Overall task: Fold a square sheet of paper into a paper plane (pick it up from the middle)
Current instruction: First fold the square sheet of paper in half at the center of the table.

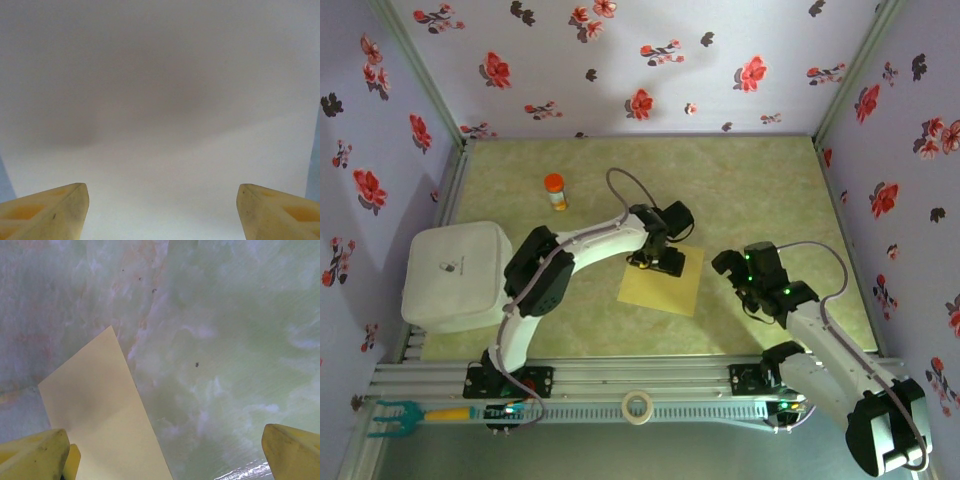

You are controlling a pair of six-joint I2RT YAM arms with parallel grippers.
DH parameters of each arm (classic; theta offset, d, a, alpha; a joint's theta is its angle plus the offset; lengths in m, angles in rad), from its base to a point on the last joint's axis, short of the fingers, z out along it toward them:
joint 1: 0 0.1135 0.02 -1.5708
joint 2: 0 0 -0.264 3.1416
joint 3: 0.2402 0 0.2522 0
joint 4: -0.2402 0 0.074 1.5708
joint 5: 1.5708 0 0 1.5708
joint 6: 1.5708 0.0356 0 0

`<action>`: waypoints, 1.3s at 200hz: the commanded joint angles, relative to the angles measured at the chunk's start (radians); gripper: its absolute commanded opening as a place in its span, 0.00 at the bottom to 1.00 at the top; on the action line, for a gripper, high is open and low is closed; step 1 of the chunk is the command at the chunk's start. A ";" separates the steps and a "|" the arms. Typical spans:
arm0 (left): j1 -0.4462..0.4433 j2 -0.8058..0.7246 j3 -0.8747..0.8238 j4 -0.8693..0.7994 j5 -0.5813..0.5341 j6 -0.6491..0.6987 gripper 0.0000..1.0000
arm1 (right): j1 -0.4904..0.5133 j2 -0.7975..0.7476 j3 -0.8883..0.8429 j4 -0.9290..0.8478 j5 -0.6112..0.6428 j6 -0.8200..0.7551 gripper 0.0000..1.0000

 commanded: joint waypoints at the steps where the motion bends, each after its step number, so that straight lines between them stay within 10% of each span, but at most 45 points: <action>1: -0.010 0.055 0.028 -0.048 0.006 0.010 0.79 | -0.011 -0.015 -0.015 -0.035 0.039 0.001 0.99; 260: -0.030 0.158 0.049 -0.086 -0.018 -0.030 0.83 | -0.024 -0.026 -0.015 -0.050 0.020 -0.005 0.99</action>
